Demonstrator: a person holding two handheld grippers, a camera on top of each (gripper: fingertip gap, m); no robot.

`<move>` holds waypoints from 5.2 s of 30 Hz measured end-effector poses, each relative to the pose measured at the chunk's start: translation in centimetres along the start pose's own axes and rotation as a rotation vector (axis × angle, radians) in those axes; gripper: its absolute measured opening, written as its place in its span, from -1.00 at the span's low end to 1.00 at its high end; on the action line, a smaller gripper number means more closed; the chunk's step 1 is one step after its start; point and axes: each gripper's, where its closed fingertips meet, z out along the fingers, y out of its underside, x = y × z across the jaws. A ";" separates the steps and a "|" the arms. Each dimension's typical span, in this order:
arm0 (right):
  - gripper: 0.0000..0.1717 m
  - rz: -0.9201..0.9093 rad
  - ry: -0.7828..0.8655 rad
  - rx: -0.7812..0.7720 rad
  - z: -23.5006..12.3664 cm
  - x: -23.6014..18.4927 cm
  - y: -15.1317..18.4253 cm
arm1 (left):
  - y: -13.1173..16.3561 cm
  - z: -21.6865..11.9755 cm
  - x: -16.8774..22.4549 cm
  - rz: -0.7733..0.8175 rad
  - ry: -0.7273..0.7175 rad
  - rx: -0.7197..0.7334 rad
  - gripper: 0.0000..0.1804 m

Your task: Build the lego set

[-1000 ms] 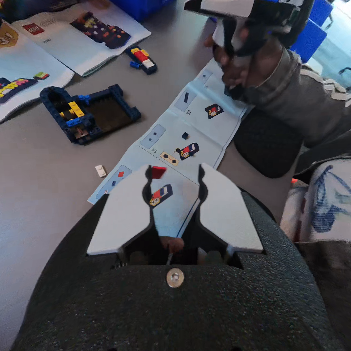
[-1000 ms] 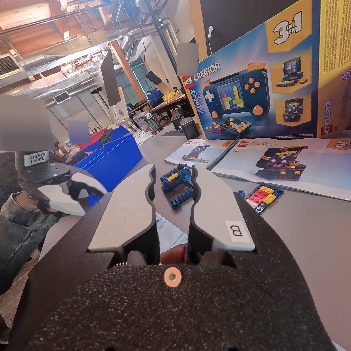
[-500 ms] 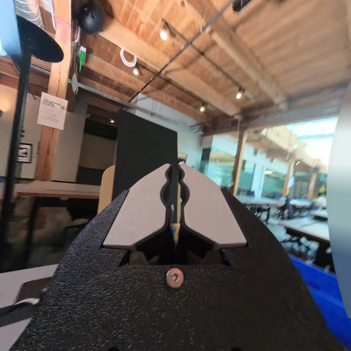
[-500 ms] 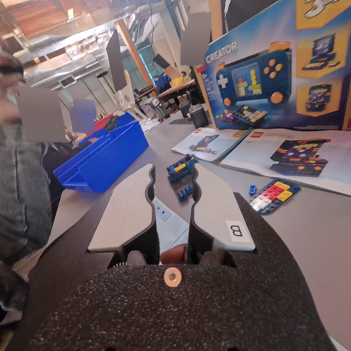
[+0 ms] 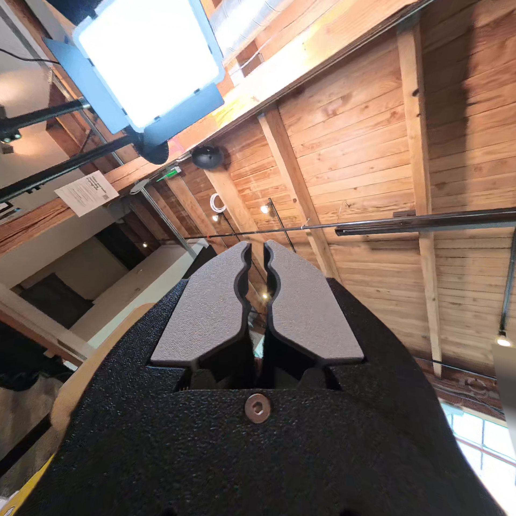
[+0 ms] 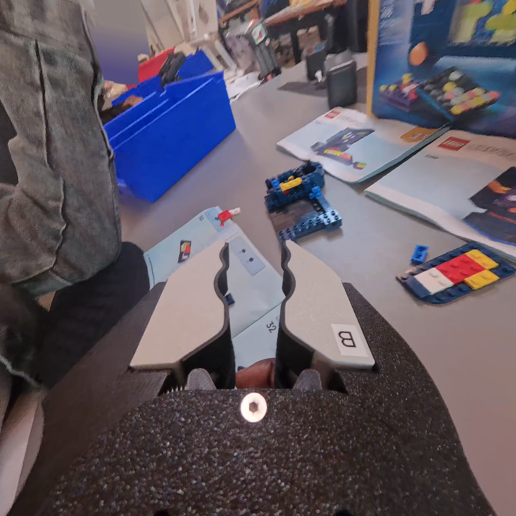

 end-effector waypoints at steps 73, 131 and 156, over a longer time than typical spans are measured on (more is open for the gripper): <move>-0.91 -0.221 -0.153 -0.621 -9.4 2.0 9.6 | -3.7 -1.5 2.1 0.052 0.098 0.283 -0.86; -1.00 -0.145 -0.123 -0.565 -8.4 2.3 9.4 | 0.3 -32.8 -14.6 0.881 -0.387 -2.230 -0.48; -1.00 -0.187 -0.095 -0.575 -8.2 2.2 9.4 | -1.4 -34.1 -15.5 0.784 -0.702 -2.075 -0.67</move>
